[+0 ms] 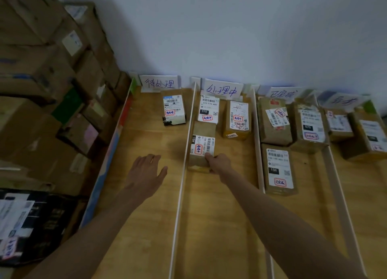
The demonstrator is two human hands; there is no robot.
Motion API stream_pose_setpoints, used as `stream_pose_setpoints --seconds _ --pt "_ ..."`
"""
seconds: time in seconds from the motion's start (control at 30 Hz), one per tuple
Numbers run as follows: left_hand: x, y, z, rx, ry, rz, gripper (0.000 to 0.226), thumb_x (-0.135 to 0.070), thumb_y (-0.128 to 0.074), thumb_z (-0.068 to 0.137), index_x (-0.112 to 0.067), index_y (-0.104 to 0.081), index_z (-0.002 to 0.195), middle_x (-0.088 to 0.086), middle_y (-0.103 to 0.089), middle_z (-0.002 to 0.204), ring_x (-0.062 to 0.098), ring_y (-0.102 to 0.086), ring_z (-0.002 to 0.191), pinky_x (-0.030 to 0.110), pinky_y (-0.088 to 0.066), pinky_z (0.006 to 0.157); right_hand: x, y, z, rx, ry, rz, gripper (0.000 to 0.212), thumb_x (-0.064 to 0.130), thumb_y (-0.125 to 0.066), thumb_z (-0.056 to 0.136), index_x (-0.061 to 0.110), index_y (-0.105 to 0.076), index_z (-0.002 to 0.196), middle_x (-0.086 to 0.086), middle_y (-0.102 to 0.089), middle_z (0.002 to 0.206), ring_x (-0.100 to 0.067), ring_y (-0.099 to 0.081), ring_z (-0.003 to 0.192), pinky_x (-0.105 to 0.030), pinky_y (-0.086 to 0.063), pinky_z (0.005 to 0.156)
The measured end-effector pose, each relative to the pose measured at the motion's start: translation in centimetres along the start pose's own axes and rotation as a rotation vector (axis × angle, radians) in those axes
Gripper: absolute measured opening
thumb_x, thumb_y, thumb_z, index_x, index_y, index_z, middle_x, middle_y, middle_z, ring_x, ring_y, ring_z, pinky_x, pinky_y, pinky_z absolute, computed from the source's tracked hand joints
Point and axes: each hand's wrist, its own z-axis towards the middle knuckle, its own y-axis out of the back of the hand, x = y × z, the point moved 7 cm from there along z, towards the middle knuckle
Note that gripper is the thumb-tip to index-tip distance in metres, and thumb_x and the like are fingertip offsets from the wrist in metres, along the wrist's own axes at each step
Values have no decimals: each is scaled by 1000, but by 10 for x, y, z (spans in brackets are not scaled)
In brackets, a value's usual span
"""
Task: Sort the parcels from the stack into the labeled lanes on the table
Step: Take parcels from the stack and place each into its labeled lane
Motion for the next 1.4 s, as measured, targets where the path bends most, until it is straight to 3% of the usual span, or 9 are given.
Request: stream_pose_setpoints --seconds 0.1,0.2,0.3,0.47,0.63,0.77,0.93,1.1,1.4 --pt "1 0 -3 4 1 10 53 -47 -37 101 -17 -42 145 2 -50 141 19 -46 130 35 -25 116 2 -1 -1 -10 3 -2 47 34 -57 99 -4 -59 126 -18 -63 122 -24 -62 90 -46 -57 89" --pt "1 5 -6 5 3 -1 54 -47 -37 101 -16 -41 146 3 -49 143 20 -44 131 36 -24 117 6 2 -7 -24 13 -45 51 37 -54 100 -6 -55 129 -19 -59 128 -31 -61 111 -44 -54 95" --pt "1 17 -8 -3 12 0 55 -47 -36 101 -16 -39 146 3 -48 144 21 -43 133 37 -23 117 21 13 -20 -71 82 -158 51 38 -51 101 -5 -53 129 -19 -59 130 -32 -58 117 -41 -52 96" --pt "3 58 -25 -71 33 9 54 -48 -38 100 -16 -43 144 4 -50 141 24 -44 129 36 -32 109 68 36 -70 -193 357 -476 50 38 -47 103 0 -47 135 -18 -51 136 -33 -47 128 -44 -42 106" --pt "14 121 -58 -173 64 55 49 -48 -37 99 -16 -49 134 5 -54 134 24 -46 127 40 -27 114 121 39 -145 -330 695 -742 51 36 -41 104 8 -37 146 -11 -41 148 -30 -36 138 -44 -32 114" --pt "29 176 -94 -274 92 85 51 -49 -35 100 -17 -45 139 5 -50 140 24 -44 131 41 -24 116 153 22 -198 -350 821 -861 56 43 -32 105 11 -30 151 -10 -31 158 -29 -24 147 -47 -21 121" --pt "62 230 -137 -379 110 96 49 -46 -33 100 -15 -49 134 6 -52 136 24 -46 129 39 -25 117 191 -5 -253 -365 974 -886 52 41 -32 105 10 -36 147 -11 -41 150 -29 -33 141 -45 -25 118" --pt "114 249 -168 -453 159 53 43 -44 -36 98 -16 -52 125 7 -58 126 25 -53 118 40 -36 106 217 -41 -286 -352 1045 -848 48 40 -36 103 10 -44 140 -11 -50 142 -29 -43 133 -44 -34 111" --pt "235 259 -179 -416 267 82 50 -47 -31 100 -14 -48 134 10 -50 138 29 -47 129 46 -30 114 241 -145 -306 -209 989 -796 46 41 -35 104 7 -45 133 -16 -51 135 -32 -44 130 -45 -39 106"
